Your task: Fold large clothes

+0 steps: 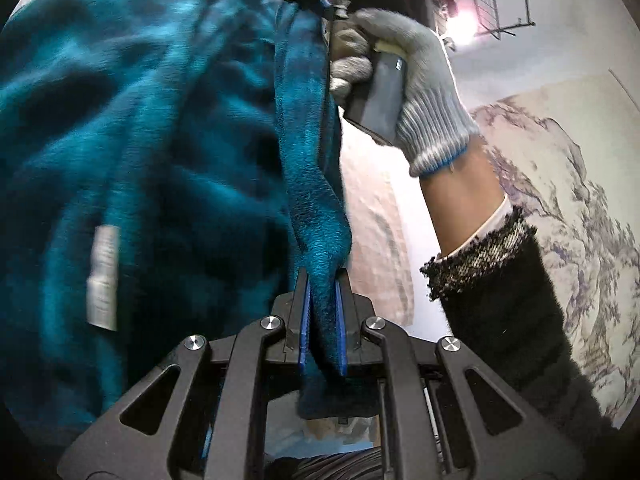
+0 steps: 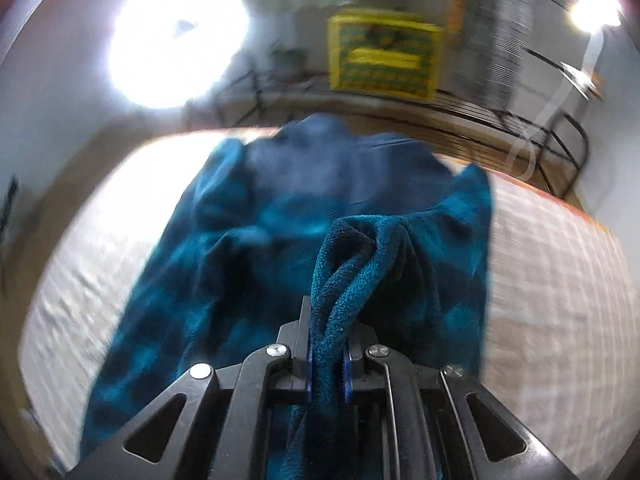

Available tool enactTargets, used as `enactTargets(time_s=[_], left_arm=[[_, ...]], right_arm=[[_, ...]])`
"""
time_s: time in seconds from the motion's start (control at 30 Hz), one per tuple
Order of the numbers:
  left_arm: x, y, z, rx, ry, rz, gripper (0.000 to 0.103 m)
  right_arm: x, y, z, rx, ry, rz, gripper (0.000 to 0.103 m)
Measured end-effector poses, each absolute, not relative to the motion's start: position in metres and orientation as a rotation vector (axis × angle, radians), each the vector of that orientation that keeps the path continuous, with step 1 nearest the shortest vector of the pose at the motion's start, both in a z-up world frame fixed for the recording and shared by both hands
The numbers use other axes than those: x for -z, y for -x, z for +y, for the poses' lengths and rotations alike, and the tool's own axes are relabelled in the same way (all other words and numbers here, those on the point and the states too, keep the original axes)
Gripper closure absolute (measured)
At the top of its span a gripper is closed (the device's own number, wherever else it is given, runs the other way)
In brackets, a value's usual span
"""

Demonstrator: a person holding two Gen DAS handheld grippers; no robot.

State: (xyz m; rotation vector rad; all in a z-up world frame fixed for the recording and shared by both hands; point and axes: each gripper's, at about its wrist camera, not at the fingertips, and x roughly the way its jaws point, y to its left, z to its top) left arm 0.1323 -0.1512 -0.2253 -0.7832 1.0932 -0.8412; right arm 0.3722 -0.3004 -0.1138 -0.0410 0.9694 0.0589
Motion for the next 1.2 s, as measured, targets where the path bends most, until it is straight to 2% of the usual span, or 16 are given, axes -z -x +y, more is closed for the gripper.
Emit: enactTargets(time_s=[0.17,0.43,0.5,0.53,0.67,0.8,1.0,1.07,1.13,1.2], left_arm=[[0.235,-0.136,-0.148,0.831,0.794,1.104,0.094],[0.228,-0.133,-0.153,0.838,0.743,1.097,0.094],[0.225,-0.134,-0.152,0.836,0.729,1.093,0.094],[0.221,-0.133,-0.154,0.834,0.718,1.085,0.094],[0.208,-0.131,-0.155,0.837,0.699,1.067,0.094],[0.196,-0.126,-0.148,0.830,0.678,1.046,0.094],[0.178,-0.110,-0.124,0.827,0.640,1.043,0.094],[0.170,-0.106,-0.107,0.827,0.632,1.031,0.086],[0.163,-0.100,-0.096,0.821,0.659,1.022,0.058],[0.162,-0.100,-0.088,0.821,0.673,1.016,0.054]], right_arm=[[0.150,-0.388,-0.279,-0.071,0.123,1.032,0.095],[0.154,-0.383,-0.275,-0.117,0.124,1.027,0.094],[0.150,-0.381,-0.278,-0.141,0.091,1.021,0.084],[0.147,-0.381,-0.279,-0.157,0.080,1.016,0.073],[0.105,-0.356,-0.298,-0.226,-0.023,0.938,0.061],[0.055,-0.313,-0.333,-0.274,-0.178,0.852,0.061],[-0.016,-0.202,-0.388,-0.296,-0.317,0.727,0.058],[-0.031,-0.162,-0.400,-0.304,-0.354,0.695,0.058],[-0.040,-0.120,-0.406,-0.300,-0.355,0.675,0.058],[-0.041,-0.075,-0.408,-0.285,-0.342,0.664,0.056]])
